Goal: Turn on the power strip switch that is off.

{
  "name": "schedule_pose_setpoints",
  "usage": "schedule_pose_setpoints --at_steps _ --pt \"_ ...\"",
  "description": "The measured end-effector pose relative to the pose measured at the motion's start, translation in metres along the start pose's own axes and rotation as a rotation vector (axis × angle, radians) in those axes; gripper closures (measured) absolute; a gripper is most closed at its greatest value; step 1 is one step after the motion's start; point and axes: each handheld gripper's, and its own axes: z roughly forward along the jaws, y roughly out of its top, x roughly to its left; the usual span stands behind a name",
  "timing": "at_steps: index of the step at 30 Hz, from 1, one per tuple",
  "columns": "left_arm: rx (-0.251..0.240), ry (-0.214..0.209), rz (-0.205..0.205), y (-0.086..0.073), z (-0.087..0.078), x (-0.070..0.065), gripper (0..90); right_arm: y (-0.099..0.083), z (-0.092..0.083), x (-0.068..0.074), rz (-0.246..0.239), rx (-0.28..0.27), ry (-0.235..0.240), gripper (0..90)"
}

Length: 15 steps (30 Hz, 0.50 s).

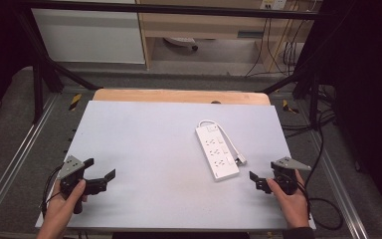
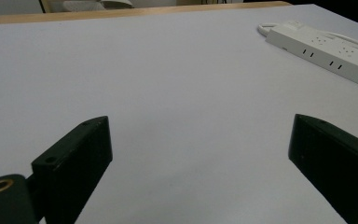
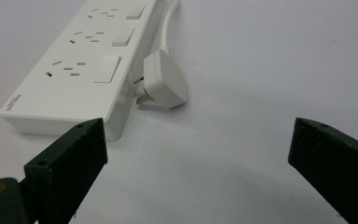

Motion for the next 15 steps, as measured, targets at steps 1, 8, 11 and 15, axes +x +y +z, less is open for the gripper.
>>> schedule_pose_setpoints --at_steps 1,8,11,15 --pt "0.002 -0.003 0.003 -0.0001 0.0001 -0.0002 6.1 0.0003 -0.0003 0.0002 0.003 -0.003 0.000 4.7" --pt "-0.003 -0.003 -0.001 0.0001 -0.0001 -0.0002 6.2 0.0041 -0.0043 0.0015 0.002 -0.013 -0.001 4.7" --pt "-0.001 -0.003 0.000 0.0002 0.0003 -0.0004 6.2 0.0059 -0.0066 0.0017 0.004 -0.019 0.001 4.6" --pt "0.001 -0.005 0.005 -0.0001 0.0001 -0.0008 6.1 0.0083 -0.0101 0.0015 0.016 -0.037 0.009 4.3"
